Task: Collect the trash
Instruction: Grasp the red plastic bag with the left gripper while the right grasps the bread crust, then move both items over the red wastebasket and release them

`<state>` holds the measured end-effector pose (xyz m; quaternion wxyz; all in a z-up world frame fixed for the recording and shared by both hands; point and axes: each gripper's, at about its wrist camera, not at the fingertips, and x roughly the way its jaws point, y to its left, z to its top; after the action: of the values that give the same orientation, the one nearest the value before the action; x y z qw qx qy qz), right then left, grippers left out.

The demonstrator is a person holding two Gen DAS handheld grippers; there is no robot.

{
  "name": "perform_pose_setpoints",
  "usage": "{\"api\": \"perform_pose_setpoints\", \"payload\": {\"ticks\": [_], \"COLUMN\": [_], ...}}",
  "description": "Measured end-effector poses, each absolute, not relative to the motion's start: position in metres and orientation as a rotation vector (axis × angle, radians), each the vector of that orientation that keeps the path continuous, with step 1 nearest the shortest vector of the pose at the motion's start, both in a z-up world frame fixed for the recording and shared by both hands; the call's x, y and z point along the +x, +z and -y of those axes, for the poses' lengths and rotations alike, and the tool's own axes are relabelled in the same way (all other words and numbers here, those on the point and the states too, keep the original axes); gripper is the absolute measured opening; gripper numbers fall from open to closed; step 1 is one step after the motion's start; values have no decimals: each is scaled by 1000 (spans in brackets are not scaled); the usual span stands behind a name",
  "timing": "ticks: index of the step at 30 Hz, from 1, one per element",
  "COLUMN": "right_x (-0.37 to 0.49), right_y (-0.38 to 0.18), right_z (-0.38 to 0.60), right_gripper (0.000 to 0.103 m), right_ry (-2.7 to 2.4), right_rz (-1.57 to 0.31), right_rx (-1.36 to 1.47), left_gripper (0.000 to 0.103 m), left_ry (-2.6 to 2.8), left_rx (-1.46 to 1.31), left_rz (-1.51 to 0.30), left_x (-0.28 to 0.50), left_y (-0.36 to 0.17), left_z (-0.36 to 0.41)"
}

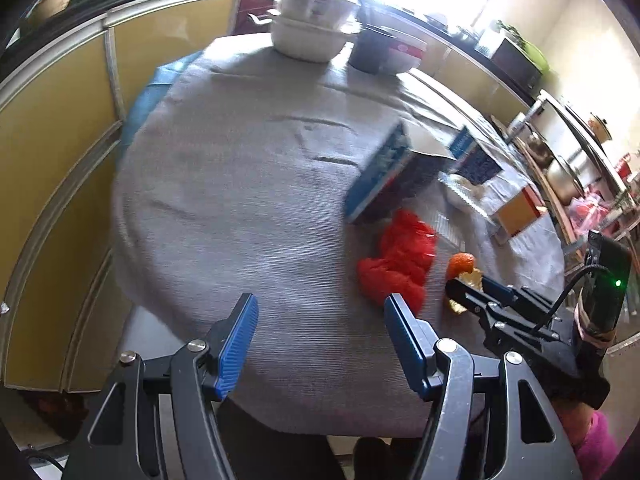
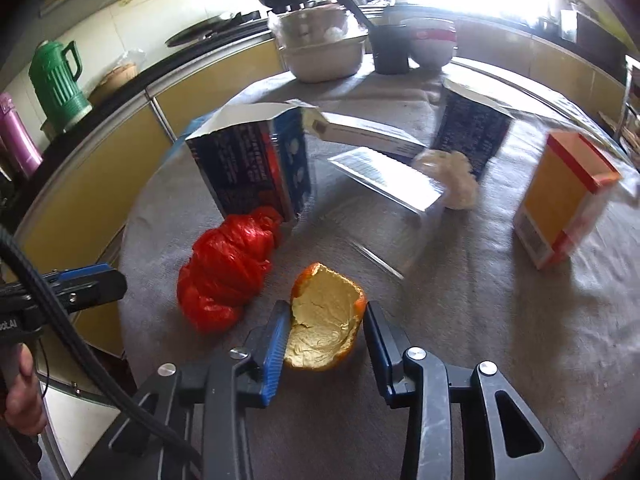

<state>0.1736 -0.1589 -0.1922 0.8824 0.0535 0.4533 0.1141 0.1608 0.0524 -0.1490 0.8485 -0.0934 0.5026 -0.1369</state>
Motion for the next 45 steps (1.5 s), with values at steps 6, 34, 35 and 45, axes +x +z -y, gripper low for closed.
{"api": "perform_pose_setpoints", "payload": {"ticks": [6, 34, 35, 45], "right_x": [150, 95, 91, 55], "right_y": [-190, -167, -165, -157], "right_z": [193, 264, 268, 309], "right_gripper": [40, 40, 40, 40], "right_ry": [188, 91, 85, 14], "right_rz": [-933, -850, -843, -807], "right_rx": [189, 315, 321, 370], "left_gripper": [74, 43, 43, 43], "left_ry": [-361, -420, -428, -563], "left_rx": [-171, -176, -167, -22], "left_rz": [-1087, -1100, -1094, -1037], "left_x": [172, 166, 163, 124], "left_y": [-153, -161, -157, -126], "left_z": [-15, 27, 30, 80]}}
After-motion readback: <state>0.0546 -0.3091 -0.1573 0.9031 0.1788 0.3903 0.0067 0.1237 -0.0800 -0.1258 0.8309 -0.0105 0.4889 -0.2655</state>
